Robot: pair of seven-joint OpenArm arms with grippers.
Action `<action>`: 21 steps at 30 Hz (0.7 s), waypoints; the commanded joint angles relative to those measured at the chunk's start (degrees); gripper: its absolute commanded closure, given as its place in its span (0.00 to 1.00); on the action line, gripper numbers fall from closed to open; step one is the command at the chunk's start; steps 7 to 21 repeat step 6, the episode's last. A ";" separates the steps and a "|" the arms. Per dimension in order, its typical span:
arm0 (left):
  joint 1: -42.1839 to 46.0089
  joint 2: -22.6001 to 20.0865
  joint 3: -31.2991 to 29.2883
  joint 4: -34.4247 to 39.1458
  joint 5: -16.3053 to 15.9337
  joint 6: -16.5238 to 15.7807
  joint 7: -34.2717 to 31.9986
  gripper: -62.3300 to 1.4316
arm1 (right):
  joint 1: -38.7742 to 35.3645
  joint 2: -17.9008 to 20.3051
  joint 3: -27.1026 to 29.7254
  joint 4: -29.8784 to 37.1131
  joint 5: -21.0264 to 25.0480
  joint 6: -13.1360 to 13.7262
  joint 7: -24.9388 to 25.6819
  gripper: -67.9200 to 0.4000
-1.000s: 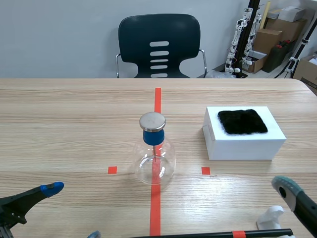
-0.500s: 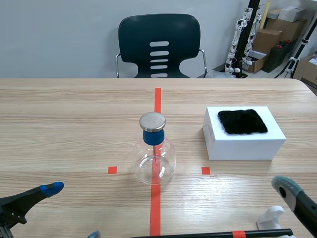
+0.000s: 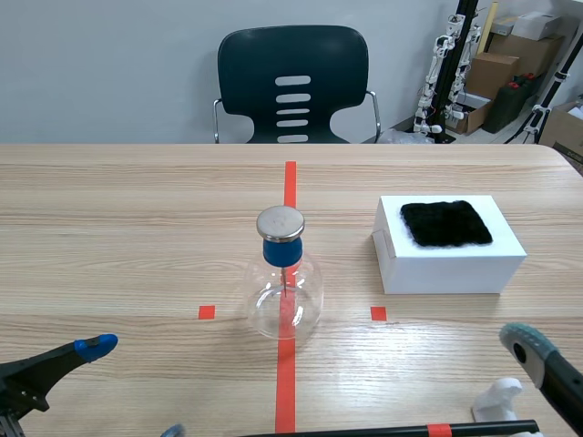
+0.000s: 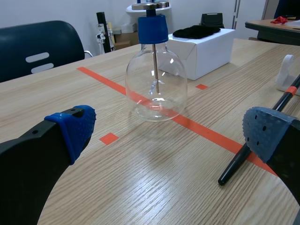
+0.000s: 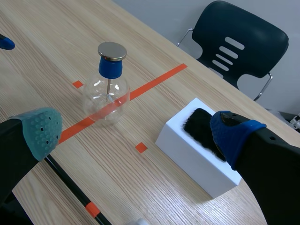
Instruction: Do the electroscope experiment. put the rod down on the box
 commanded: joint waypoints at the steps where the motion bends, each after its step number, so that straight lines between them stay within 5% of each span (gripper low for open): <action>1: 0.13 -0.33 -0.15 0.94 -0.37 -0.17 -0.74 0.00 | -0.13 0.33 0.46 0.07 1.03 -0.09 0.66 0.00; 21: 0.13 -0.33 -0.15 0.94 -0.37 -0.17 -0.74 0.00 | -0.13 0.33 0.46 0.07 1.03 -0.09 0.66 0.00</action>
